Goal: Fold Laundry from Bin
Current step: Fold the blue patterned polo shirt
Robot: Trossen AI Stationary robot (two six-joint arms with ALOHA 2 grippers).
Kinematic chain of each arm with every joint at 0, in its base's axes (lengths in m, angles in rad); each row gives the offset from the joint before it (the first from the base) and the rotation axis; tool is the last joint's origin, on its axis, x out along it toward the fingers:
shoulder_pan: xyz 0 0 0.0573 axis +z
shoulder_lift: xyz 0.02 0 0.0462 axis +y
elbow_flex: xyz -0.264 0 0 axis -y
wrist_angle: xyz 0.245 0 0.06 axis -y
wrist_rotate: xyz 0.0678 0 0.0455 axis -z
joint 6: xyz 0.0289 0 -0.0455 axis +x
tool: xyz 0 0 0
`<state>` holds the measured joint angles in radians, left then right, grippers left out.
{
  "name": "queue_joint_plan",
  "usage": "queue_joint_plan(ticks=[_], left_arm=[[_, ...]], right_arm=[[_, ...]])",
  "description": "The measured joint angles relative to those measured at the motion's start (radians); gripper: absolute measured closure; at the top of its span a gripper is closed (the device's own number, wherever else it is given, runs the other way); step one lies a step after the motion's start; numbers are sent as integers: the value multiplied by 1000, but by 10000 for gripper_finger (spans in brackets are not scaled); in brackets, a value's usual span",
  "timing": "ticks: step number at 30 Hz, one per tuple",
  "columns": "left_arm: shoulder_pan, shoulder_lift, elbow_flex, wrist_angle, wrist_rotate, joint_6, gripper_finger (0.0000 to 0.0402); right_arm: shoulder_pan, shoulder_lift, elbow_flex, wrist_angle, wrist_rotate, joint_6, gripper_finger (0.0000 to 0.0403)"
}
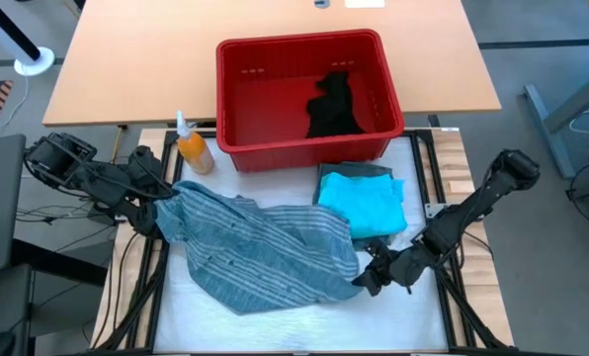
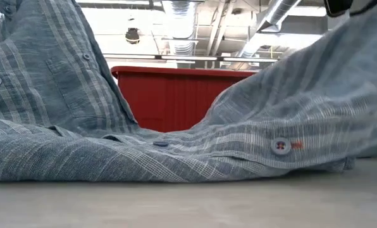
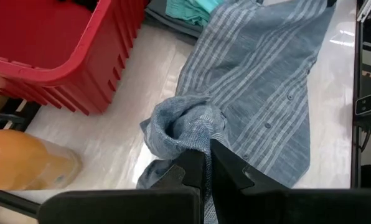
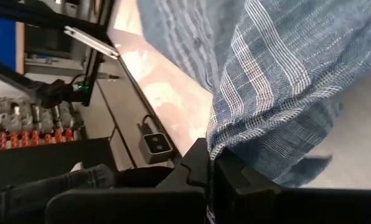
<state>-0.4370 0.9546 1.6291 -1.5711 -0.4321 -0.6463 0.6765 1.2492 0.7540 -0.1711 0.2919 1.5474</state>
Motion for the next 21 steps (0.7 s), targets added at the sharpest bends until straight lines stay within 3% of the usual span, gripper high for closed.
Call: queue_joint_plan(ticks=[14, 21], left_arm=[[0, 1, 0, 0, 2, -3, 401], [0, 2, 0, 0, 2, -4, 402]], right_arm=[[-41, 113, 0, 30, 2, 26, 376], [-58, 130, -2, 38, -1, 50, 353]])
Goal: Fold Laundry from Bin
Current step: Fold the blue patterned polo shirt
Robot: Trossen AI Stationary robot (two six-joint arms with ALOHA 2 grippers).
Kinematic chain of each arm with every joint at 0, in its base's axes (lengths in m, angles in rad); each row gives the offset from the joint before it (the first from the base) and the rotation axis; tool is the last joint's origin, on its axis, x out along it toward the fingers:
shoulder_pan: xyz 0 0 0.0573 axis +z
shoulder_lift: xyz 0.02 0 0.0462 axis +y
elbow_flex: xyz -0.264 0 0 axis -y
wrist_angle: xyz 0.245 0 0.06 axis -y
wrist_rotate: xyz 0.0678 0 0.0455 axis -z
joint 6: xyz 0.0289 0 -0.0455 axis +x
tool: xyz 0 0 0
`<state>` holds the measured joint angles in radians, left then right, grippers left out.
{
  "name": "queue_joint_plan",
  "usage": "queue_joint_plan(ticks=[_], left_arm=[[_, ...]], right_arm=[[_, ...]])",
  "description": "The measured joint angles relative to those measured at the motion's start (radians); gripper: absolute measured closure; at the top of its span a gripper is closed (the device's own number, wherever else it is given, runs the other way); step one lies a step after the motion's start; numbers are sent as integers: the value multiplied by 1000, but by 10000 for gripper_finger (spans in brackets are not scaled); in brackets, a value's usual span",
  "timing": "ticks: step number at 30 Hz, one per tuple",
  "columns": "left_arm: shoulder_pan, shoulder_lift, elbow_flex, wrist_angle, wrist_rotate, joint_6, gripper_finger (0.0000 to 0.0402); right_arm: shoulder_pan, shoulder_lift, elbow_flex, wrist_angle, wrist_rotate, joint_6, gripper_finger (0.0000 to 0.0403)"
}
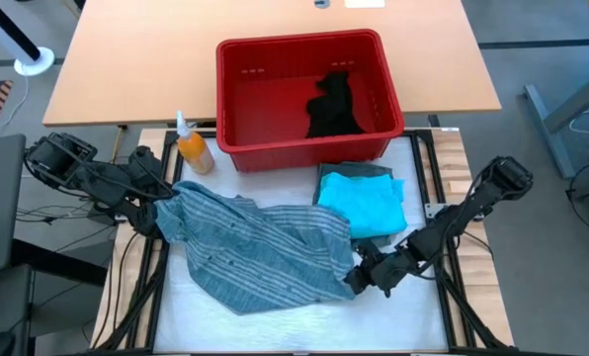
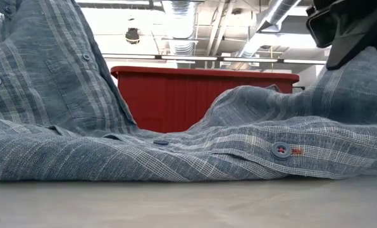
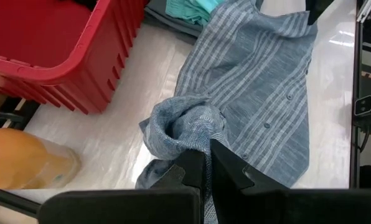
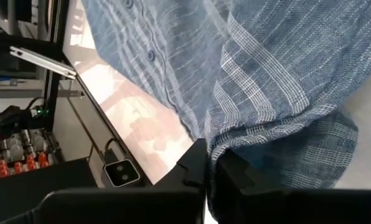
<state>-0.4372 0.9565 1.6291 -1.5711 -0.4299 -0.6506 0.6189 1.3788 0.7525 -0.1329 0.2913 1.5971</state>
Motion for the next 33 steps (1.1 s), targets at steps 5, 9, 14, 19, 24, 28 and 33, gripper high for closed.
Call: queue_joint_plan(ticks=[5, 9, 14, 19, 24, 28, 33], left_arm=[[0, 0, 0, 0, 2, 0, 401], [0, 1, 0, 0, 2, 0, 401], [0, 1, 0, 0, 2, -8, 401], [0, 1, 0, 0, 2, -8, 402], [0, 6, 0, 0, 2, -15, 401], [0, 6, -19, 0, 1, -19, 402], [0, -13, -110, 2, 35, -32, 402]], right_arm=[[2, -13, 0, 0, -4, 7, 325], [2, -14, 0, -14, -5, 11, 286], [0, -14, 0, -37, -5, 12, 217], [-7, -14, 0, -60, -4, 20, 164], [-13, -14, 0, -140, -5, 93, 154], [-13, -14, 0, -199, -4, 190, 154], [-25, -14, 0, -180, 9, 198, 154]])
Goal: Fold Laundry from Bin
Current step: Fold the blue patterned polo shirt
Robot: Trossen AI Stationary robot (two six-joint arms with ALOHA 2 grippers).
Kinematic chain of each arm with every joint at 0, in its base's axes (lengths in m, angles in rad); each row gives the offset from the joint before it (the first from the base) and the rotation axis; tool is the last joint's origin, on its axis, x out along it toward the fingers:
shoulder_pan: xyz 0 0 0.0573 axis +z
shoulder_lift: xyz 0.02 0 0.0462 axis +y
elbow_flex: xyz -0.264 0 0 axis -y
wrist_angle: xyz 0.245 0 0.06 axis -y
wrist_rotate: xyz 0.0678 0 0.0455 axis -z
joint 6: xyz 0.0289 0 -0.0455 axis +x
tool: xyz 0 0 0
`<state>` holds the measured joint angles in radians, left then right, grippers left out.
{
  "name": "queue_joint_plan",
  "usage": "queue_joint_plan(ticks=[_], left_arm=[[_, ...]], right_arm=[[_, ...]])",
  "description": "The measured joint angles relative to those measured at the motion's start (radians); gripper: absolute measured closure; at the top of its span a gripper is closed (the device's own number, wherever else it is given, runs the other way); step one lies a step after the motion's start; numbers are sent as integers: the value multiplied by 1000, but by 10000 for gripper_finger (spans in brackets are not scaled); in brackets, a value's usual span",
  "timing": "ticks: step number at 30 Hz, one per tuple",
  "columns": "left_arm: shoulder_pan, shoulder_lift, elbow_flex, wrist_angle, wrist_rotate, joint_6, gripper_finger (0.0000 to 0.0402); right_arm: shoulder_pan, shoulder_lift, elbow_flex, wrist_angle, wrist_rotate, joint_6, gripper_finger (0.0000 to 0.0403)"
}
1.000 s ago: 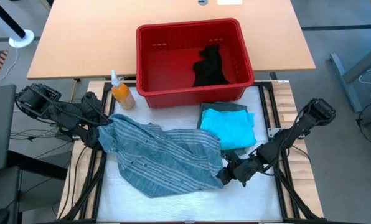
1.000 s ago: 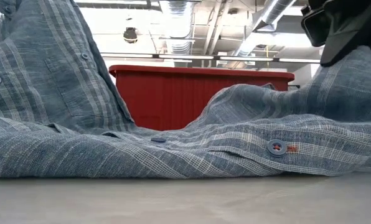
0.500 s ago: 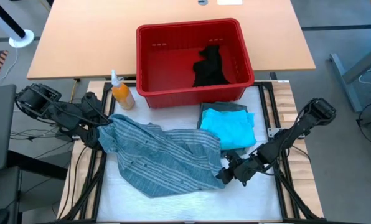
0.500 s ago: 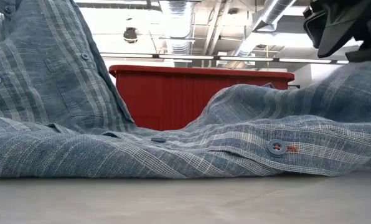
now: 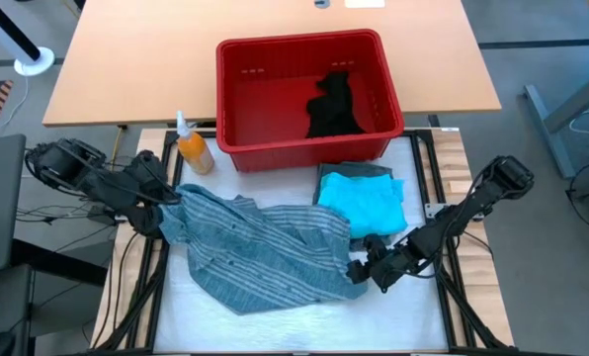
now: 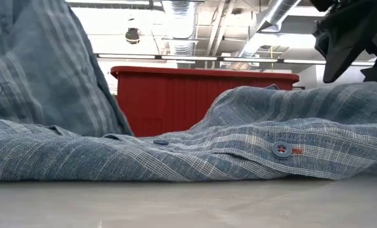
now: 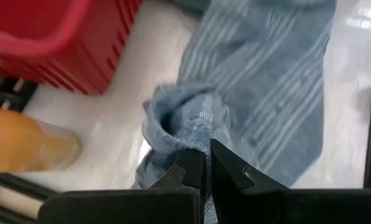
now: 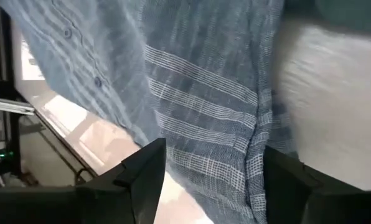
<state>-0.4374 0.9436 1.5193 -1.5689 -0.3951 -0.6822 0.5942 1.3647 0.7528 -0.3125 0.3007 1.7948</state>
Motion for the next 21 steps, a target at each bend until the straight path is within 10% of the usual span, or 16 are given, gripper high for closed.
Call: queue_joint_plan(ticks=[14, 21], left_arm=[[0, -43, -45, 16, 29, -42, 401], [0, -75, -44, 15, 24, -61, 401]], right_arm=[[-18, 115, -68, 118, -7, 111, 162], [-18, 162, -68, 171, -8, 46, 290]])
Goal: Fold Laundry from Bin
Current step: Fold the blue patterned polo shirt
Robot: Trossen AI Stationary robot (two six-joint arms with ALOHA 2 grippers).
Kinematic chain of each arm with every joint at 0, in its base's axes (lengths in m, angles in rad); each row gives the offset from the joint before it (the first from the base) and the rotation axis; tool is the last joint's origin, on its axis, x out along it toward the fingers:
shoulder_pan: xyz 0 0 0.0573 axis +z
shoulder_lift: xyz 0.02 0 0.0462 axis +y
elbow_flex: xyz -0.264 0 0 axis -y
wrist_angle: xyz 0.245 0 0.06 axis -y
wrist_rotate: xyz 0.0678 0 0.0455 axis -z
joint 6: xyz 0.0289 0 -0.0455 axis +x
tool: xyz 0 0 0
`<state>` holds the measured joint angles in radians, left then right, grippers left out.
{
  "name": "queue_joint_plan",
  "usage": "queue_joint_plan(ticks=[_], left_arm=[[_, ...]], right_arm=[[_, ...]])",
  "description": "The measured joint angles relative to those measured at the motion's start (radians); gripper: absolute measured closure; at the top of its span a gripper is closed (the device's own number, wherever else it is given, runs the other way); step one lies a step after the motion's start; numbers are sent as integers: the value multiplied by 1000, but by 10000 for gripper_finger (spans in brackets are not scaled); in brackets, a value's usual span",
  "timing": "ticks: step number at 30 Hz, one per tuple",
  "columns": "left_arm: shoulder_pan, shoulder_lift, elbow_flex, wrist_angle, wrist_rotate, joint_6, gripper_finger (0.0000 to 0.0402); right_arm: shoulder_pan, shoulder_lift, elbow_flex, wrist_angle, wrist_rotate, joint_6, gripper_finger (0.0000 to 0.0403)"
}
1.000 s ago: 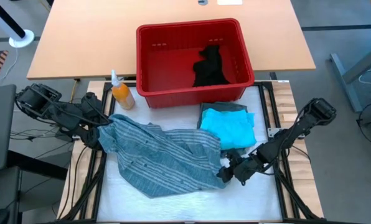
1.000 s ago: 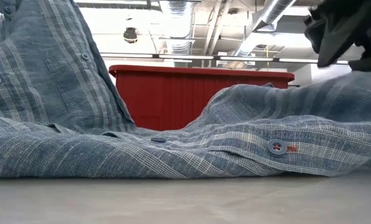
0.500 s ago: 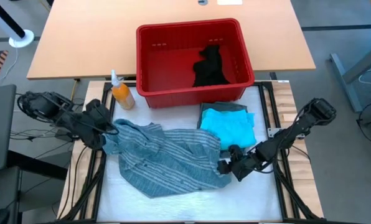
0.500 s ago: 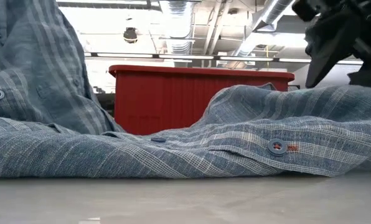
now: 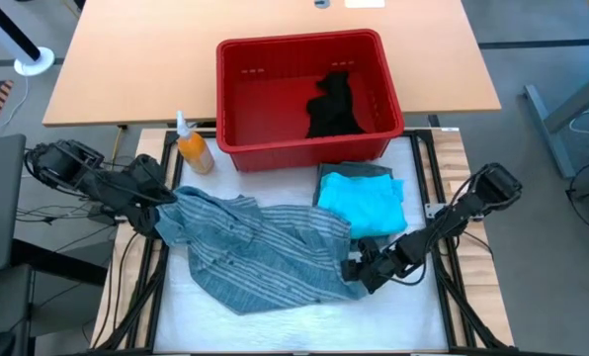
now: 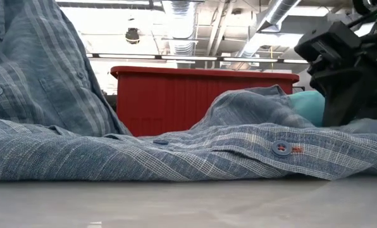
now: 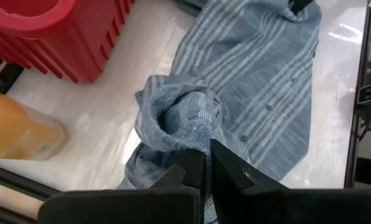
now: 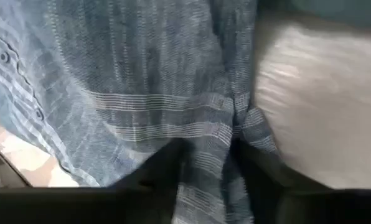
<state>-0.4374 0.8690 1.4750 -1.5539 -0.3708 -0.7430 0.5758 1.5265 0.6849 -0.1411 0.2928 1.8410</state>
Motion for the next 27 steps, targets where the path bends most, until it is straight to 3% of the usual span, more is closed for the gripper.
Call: queue_joint_plan(ticks=[2, 4, 11, 18, 22, 27], left_arm=[[0, -5, 0, 0, 0, -5, 401], [0, -7, 0, 0, 0, -11, 401], [0, -8, 0, 0, -16, -6, 401], [0, -42, 0, 32, -82, 8, 401], [0, -79, 0, 157, -118, 67, 401], [0, -107, 0, 389, -185, 186, 402]], right_arm=[[3, -12, 0, 5, -2, -20, 351], [6, -34, 0, 2, 5, -40, 383], [12, -169, 0, -94, 56, -86, 384], [56, -354, 2, -255, 312, -179, 384], [78, -417, 2, -293, 439, -205, 384], [61, -444, 2, -296, 476, -221, 384]])
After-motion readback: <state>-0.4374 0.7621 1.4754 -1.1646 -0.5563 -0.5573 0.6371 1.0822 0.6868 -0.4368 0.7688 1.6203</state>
